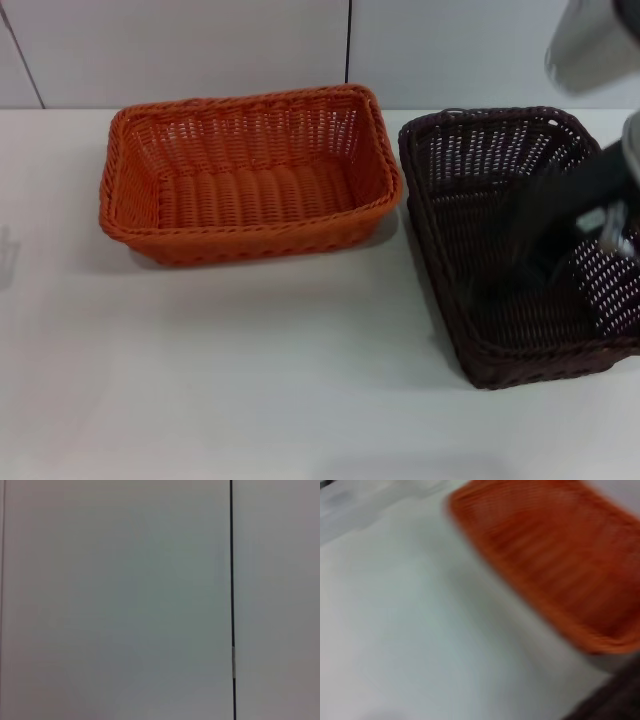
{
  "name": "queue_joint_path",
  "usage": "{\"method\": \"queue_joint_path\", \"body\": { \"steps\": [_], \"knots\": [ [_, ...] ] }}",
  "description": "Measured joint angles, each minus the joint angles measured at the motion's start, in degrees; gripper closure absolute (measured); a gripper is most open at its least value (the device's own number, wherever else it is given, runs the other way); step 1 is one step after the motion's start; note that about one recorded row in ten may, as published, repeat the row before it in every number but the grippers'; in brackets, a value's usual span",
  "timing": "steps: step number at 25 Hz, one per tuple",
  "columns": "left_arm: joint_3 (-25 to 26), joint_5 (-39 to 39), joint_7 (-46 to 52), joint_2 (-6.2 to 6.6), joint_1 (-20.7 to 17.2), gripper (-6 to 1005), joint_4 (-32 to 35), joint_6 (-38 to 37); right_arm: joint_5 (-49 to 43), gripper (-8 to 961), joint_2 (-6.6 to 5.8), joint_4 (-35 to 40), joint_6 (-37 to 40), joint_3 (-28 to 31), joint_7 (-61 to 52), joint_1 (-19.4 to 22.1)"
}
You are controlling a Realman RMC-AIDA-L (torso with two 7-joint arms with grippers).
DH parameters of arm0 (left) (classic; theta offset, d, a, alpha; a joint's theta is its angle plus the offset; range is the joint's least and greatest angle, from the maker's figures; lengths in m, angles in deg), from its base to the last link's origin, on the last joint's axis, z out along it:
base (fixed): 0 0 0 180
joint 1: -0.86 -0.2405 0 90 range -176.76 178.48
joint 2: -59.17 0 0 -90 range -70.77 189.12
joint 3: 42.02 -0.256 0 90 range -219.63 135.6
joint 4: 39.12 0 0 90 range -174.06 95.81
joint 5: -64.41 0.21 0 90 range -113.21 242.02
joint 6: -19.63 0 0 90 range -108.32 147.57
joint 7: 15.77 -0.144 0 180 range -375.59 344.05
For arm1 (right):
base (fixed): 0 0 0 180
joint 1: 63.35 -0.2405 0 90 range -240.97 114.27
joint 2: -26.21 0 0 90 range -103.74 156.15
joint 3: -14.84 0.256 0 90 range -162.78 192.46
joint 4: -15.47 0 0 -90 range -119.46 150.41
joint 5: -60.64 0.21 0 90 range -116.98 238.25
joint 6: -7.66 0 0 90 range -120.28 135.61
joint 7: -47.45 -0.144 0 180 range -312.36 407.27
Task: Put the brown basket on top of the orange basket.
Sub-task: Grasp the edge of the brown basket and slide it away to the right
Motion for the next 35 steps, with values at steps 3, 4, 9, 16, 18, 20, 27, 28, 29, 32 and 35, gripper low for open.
{"method": "queue_joint_path", "body": {
  "steps": [3,4,9,16,18,20,27,28,29,32,35],
  "knots": [
    [0.07,0.00,0.01,-0.03,-0.23,204,0.28,-0.16,3.53,128,0.15,0.17,-1.12,-2.83,3.46,1.63],
    [0.07,0.00,0.01,-0.05,-0.31,204,0.29,-0.29,3.70,127,0.06,0.24,-1.33,-4.54,4.37,2.61],
    [0.06,0.00,0.01,-0.28,-0.77,203,0.28,-1.54,3.62,128,-1.28,3.10,-1.65,-6.48,5.78,5.79],
    [0.02,0.00,0.01,-0.33,-0.77,203,0.30,-1.15,2.27,127,-2.21,5.69,-1.81,-5.60,5.08,7.44],
    [-0.04,0.00,0.01,-0.36,-0.78,203,0.30,-1.14,1.88,127,-2.51,5.45,-1.87,-6.15,4.71,7.79],
    [-0.16,0.00,0.01,-0.38,-0.84,203,0.28,-1.11,0.90,127,-2.55,5.30,-1.88,-6.58,4.64,8.16],
    [0.01,-0.01,0.02,-0.38,-1.09,203,0.28,-1.09,-1.80,128,-2.12,5.87,-1.90,-6.97,4.47,9.68],
    [0.02,-0.01,0.02,-0.39,-1.11,203,0.28,-1.09,-2.50,128,-1.82,5.72,-1.85,-6.96,4.48,9.95],
    [0.02,-0.01,0.02,-0.39,-1.15,203,0.28,-1.09,-2.94,128,-1.59,5.46,-1.79,-6.94,4.57,10.12],
    [0.02,-0.01,0.02,-0.37,-1.21,204,0.37,-1.09,-4.81,127,-0.25,3.19,-1.52,-7.12,5.89,10.69],
    [0.02,-0.01,0.02,-0.36,-1.23,204,0.69,-1.07,-6.30,127,0.95,1.80,-1.18,-6.68,7.52,10.86]
  ]
}}
